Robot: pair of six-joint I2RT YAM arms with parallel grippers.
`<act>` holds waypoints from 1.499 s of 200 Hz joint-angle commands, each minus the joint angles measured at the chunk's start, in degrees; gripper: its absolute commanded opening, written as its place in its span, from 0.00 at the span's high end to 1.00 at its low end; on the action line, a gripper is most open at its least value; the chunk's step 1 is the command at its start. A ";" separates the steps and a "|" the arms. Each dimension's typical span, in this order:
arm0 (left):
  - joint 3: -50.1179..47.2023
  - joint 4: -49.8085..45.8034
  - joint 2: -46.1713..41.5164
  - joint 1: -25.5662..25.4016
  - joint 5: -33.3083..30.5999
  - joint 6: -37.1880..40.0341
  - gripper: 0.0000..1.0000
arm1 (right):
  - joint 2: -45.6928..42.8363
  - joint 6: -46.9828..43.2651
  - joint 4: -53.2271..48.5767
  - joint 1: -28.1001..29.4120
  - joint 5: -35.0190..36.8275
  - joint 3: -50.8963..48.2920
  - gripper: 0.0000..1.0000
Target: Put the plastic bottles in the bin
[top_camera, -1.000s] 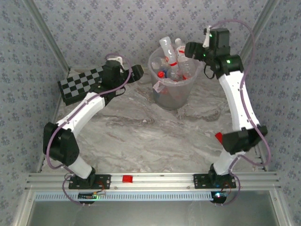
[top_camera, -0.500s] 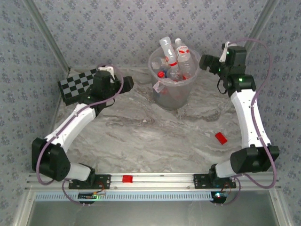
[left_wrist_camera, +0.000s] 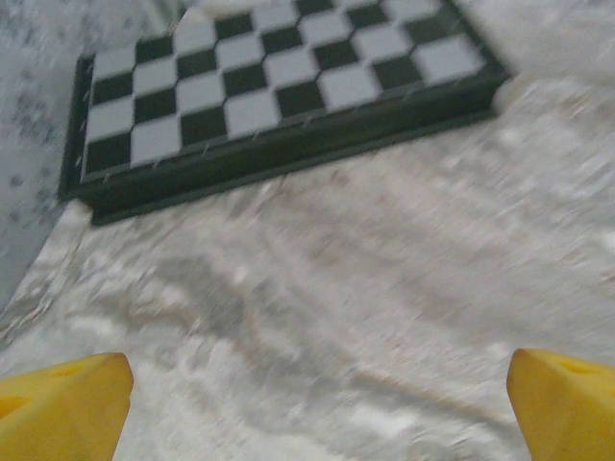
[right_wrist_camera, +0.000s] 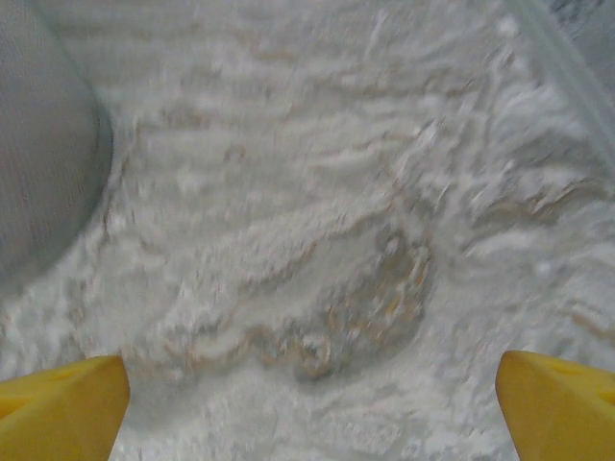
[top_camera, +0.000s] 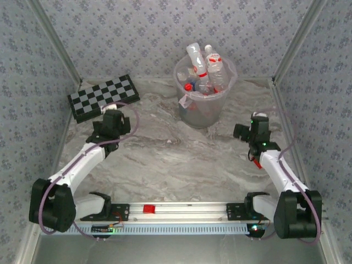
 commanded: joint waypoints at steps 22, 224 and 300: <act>-6.93 18.81 4.01 3.97 -3.24 5.08 0.00 | 7.09 -6.07 18.82 5.27 7.96 -8.15 0.00; -12.47 43.14 16.01 8.98 2.32 13.89 0.00 | 13.79 -13.03 39.38 5.61 -1.85 -9.94 0.00; -10.69 42.46 19.24 13.03 8.83 11.53 0.00 | 15.63 -10.00 35.37 0.94 -8.15 -7.03 0.00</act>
